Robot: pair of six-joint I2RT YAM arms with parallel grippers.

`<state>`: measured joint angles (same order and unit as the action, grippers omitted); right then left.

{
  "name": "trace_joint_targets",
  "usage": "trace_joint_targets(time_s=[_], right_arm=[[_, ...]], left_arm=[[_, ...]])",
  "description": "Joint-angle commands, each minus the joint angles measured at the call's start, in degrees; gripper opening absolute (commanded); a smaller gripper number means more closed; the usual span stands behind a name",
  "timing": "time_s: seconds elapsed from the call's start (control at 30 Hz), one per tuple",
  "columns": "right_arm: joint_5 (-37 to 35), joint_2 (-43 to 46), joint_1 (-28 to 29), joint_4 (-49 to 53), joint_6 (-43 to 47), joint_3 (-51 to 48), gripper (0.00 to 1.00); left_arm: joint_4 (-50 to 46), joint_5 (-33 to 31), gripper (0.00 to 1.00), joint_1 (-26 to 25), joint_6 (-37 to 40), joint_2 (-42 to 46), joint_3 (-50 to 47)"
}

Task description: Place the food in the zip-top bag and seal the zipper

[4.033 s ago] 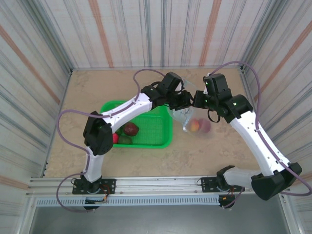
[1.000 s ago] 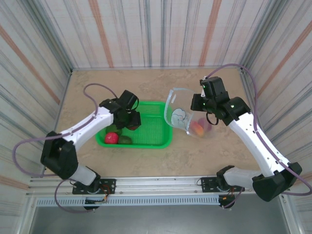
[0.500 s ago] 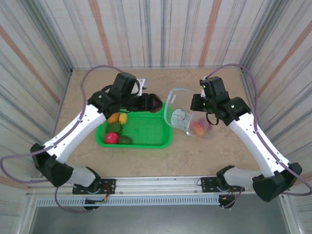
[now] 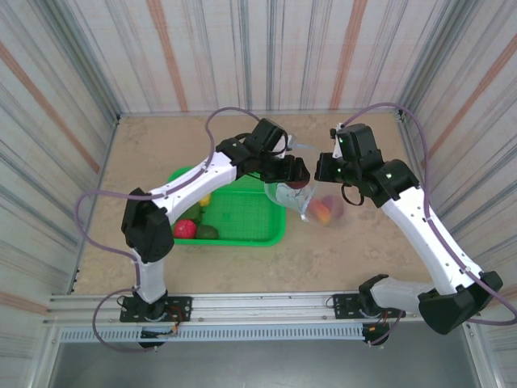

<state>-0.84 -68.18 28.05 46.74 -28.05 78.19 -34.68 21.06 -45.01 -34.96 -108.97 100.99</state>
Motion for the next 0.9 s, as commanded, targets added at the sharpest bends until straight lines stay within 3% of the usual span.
trace_joint_targets(time_s=[0.0,0.07,0.13,0.17,0.23,0.27,0.37,0.47,0.63,0.8,0.87], right_arm=[[2.11,0.90,0.25,0.57,-1.19,1.94,0.00],[2.20,0.56,0.25,0.50,-1.33,2.14,0.00],[2.33,0.18,0.25,0.54,-1.30,2.11,0.00],[2.27,0.07,0.27,0.54,-1.30,1.98,0.00],[2.31,0.08,0.25,0.54,-1.24,1.67,0.00],[2.25,0.11,0.27,0.40,-1.32,1.46,0.00],[2.15,0.42,0.25,0.10,-1.30,0.91,0.00],[1.98,0.43,0.25,-0.02,-1.30,0.53,0.00],[1.57,0.50,0.22,-0.26,-1.33,0.03,0.00],[0.64,0.76,0.19,0.27,-1.14,-0.28,0.00],[0.05,0.93,0.25,0.38,-0.97,-0.40,0.00]], left_arm=[[5.41,1.35,0.42,-0.33,-3.74,-1.07,0.36],[6.42,1.73,0.45,-0.79,-4.68,-2.55,1.27],[6.18,1.48,0.56,-1.20,-5.08,-4.16,3.08],[5.85,1.46,0.64,-1.30,-5.28,-4.67,3.77],[5.27,1.00,0.90,-1.46,-5.43,-5.29,4.88],[5.25,0.64,0.95,-1.48,-5.31,-5.20,4.92],[5.80,0.70,0.95,-1.57,-4.64,-4.55,4.59],[5.94,0.73,0.90,-1.57,-4.62,-4.15,4.16],[6.70,2.03,0.50,-1.57,-4.61,-3.76,3.14],[7.14,2.64,0.23,-1.40,-4.27,-1.60,1.69],[7.35,3.51,0.17,-1.14,-3.82,-0.38,1.10]])
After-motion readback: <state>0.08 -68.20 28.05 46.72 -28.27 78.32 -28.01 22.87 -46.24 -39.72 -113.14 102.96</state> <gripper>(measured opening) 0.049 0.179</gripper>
